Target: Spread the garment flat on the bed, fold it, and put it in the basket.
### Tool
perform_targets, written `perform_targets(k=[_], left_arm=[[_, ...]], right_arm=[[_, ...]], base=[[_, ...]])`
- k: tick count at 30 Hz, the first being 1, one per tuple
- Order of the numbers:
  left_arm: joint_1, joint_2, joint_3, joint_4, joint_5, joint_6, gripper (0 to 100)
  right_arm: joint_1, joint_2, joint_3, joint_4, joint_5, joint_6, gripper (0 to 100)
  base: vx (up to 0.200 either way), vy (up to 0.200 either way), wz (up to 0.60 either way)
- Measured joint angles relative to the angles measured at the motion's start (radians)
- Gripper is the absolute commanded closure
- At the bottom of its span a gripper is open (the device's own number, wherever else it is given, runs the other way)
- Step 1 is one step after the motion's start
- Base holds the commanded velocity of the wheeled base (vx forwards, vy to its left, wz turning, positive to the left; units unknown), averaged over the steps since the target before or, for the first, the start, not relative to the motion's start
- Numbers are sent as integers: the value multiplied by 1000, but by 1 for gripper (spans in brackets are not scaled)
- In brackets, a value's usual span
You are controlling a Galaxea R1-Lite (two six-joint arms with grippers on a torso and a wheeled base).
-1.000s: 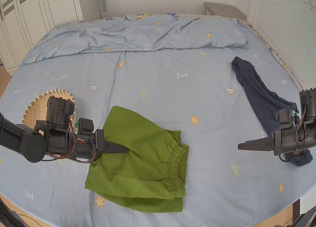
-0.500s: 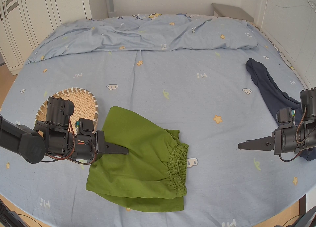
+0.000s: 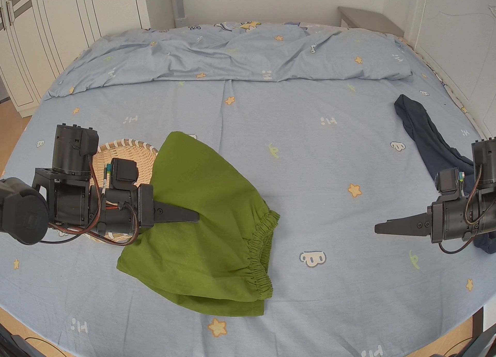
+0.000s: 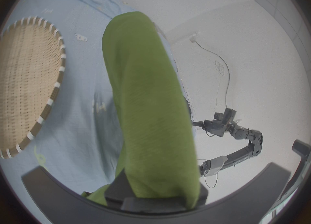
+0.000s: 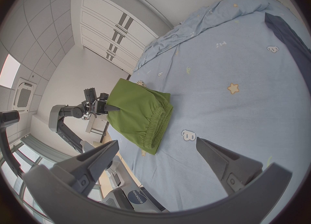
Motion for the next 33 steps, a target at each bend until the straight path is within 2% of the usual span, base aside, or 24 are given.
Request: perform_targets(k=[9, 16, 23, 29, 33], left_arm=[[-40, -20, -128, 127, 2, 151, 100], [-13, -7, -288, 200, 5, 221, 100], [121, 7, -400, 221, 48, 334, 100], [267, 12, -444, 183, 68, 342, 100], [335, 14, -460, 156, 67, 333, 100]], right_arm=[[0, 0, 0, 0, -1, 0, 0], [1, 1, 3, 0, -2, -2, 0], [4, 5, 4, 0, -3, -5, 0], [5, 8, 7, -1, -3, -7, 0], [6, 7, 9, 0, -3, -8, 0]], base=[[0, 0, 0], [0, 0, 0], [0, 0, 0], [0, 0, 0], [0, 0, 0]])
